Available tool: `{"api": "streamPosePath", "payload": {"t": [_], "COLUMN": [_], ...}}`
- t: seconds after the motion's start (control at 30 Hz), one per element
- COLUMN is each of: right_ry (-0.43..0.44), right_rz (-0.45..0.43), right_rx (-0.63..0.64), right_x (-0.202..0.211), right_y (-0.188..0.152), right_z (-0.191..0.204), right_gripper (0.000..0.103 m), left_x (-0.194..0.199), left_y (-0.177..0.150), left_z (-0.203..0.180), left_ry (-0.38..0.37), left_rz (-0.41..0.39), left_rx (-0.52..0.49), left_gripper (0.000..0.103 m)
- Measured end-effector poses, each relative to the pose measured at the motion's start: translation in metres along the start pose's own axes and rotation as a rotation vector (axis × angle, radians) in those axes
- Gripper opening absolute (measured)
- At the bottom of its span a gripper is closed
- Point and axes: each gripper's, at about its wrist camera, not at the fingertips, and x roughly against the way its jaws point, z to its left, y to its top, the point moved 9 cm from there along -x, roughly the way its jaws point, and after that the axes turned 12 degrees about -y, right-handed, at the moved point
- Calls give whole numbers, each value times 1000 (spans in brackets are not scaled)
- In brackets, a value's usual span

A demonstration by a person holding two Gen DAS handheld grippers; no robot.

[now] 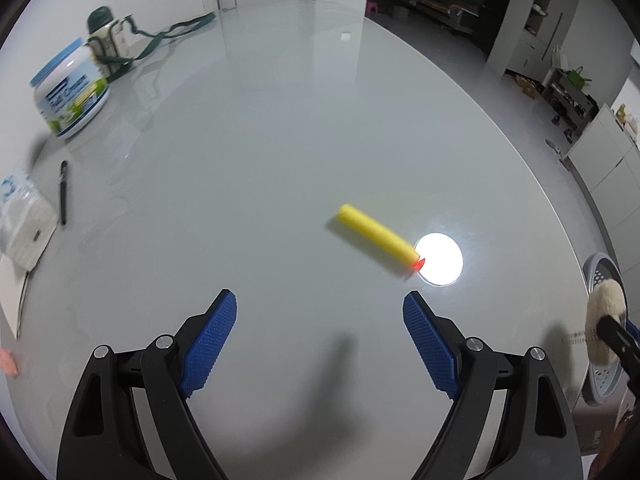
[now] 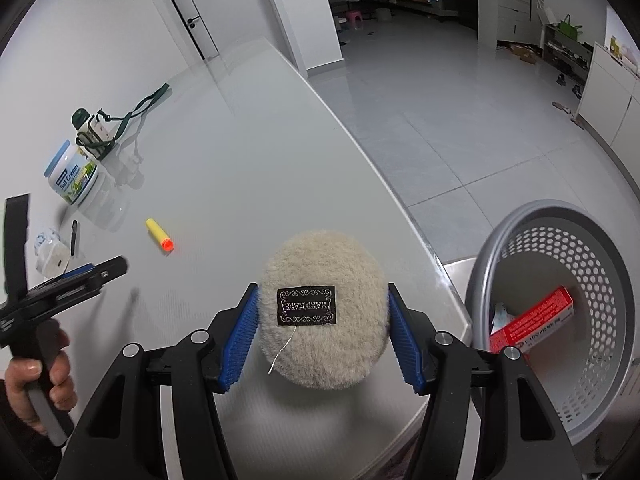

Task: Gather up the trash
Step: 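Hold the sponge ball with the right tool while the left tool grasps the yellow dart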

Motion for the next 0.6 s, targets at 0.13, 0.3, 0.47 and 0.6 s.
{"api": "streamPosePath", "payload": {"t": [0.13, 0.3, 0.47, 0.6], "right_ry": [3, 17, 28, 32], "right_rz": [-4, -11, -11, -6], "right_rx": [-8, -18, -28, -35], "right_x": [4, 8, 11, 10], "right_y": [-2, -2, -4, -5], "right_z": [-1, 1, -4, -6], "right_gripper": [59, 59, 59, 59], "left_x": [-15, -27, -30, -32], "left_y": [8, 18, 23, 29], "left_z": [-11, -18, -26, -20], "left_ry": [-11, -9, -49, -55], "left_rz": [3, 0, 6, 12], "left_rx": [-1, -16, -86, -127], "left_gripper": [84, 84, 84, 85]}}
